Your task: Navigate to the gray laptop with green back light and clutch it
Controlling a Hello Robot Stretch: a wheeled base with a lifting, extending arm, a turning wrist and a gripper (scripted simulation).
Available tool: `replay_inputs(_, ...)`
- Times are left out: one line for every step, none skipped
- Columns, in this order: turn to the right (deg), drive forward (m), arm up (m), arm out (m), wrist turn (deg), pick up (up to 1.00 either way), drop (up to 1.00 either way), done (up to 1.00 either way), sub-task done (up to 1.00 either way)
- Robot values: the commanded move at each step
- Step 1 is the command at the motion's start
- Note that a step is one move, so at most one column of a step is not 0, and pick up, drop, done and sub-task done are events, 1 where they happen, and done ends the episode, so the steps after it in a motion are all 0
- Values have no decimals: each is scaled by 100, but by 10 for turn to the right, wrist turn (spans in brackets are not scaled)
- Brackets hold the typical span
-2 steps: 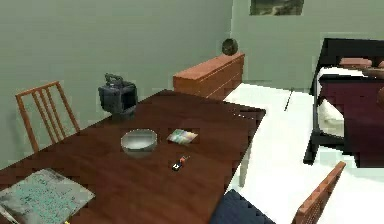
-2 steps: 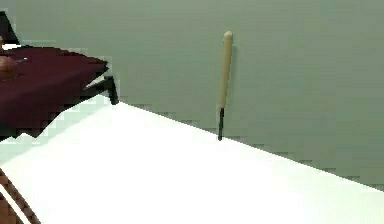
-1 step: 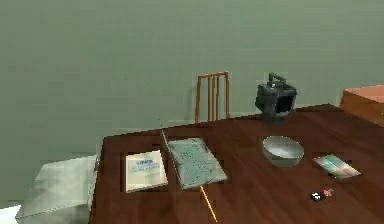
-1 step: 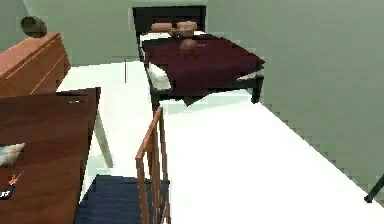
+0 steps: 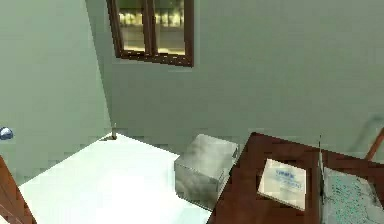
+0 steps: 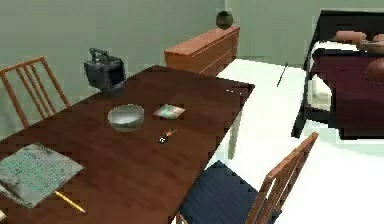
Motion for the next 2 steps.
replay_inputs(-390,0,0,0,0,0,0,0,0)
replay_inputs(0,0,50,0,0,0,0,0,0)
